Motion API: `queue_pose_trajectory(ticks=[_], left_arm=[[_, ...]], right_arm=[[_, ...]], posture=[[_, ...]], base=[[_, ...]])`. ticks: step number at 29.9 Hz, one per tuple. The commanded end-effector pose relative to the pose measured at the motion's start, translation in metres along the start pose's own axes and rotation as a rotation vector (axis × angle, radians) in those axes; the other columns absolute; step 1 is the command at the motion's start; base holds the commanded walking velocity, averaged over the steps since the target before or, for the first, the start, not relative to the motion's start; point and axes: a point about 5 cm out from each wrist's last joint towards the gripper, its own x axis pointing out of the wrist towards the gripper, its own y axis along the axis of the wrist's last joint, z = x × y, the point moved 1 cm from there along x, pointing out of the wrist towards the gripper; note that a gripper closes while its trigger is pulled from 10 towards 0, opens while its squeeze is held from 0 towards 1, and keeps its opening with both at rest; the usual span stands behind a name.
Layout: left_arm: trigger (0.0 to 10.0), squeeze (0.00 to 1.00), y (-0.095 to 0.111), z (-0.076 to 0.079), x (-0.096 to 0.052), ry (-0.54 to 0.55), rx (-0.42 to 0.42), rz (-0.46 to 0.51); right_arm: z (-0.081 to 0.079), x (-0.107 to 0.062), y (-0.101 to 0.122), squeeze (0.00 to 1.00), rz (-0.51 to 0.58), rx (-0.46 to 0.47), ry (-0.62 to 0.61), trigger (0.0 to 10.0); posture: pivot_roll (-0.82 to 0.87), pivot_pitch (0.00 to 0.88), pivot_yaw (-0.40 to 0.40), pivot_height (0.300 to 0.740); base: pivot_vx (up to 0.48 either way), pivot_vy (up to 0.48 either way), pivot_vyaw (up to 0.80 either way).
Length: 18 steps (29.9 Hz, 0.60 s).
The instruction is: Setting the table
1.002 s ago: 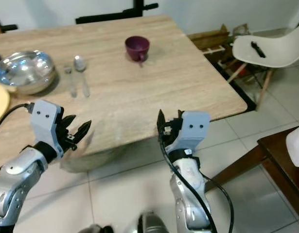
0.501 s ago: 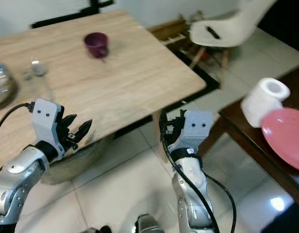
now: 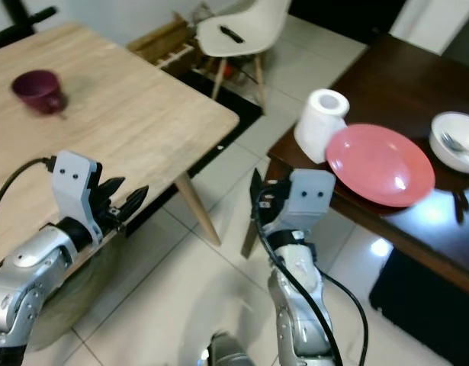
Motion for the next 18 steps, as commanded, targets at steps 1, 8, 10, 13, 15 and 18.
queue_pose_trajectory(ticks=[1, 8, 10, 13, 15, 18], left_arm=[[10.0, 0.00, -0.005, 0.003, 0.001, -0.020, -0.009, -0.017], [10.0, 0.00, -0.001, 0.007, 0.005, -0.050, -0.007, -0.001], [10.0, 0.00, 0.001, 0.008, 0.006, -0.063, -0.008, 0.002], [10.0, 0.00, 0.002, 0.010, 0.006, -0.072, -0.007, 0.004], [10.0, 0.00, 0.003, 0.011, 0.007, -0.076, -0.008, 0.009], [10.0, 0.00, 0.007, 0.012, 0.010, -0.088, -0.021, 0.021]], right_arm=[[0.004, -0.002, -0.001, 0.00, -0.008, -0.003, -0.014, 10.0], [0.004, 0.000, 0.005, 0.00, 0.014, -0.025, -0.014, 10.0], [0.004, 0.000, 0.007, 0.00, 0.021, -0.030, -0.016, 10.0], [0.005, 0.001, 0.009, 0.00, 0.025, -0.034, -0.018, 10.0], [0.006, 0.001, 0.010, 0.00, 0.027, -0.037, -0.021, 10.0], [0.007, 0.001, 0.010, 0.00, 0.027, -0.040, -0.023, 10.0]], posture=[[-0.16, 0.109, 0.101, 0.740], [-0.16, 0.109, 0.101, 0.740], [-0.16, 0.109, 0.101, 0.740], [-0.17, 0.111, 0.102, 0.740], [-0.17, 0.111, 0.102, 0.740], [-0.17, 0.111, 0.100, 0.740]], base=[[0.000, 0.000, -0.80], [0.000, 0.000, -0.80], [0.000, 0.000, -0.80], [0.000, 0.000, -0.80], [0.000, 0.000, -0.80], [0.000, 0.000, -0.80]])
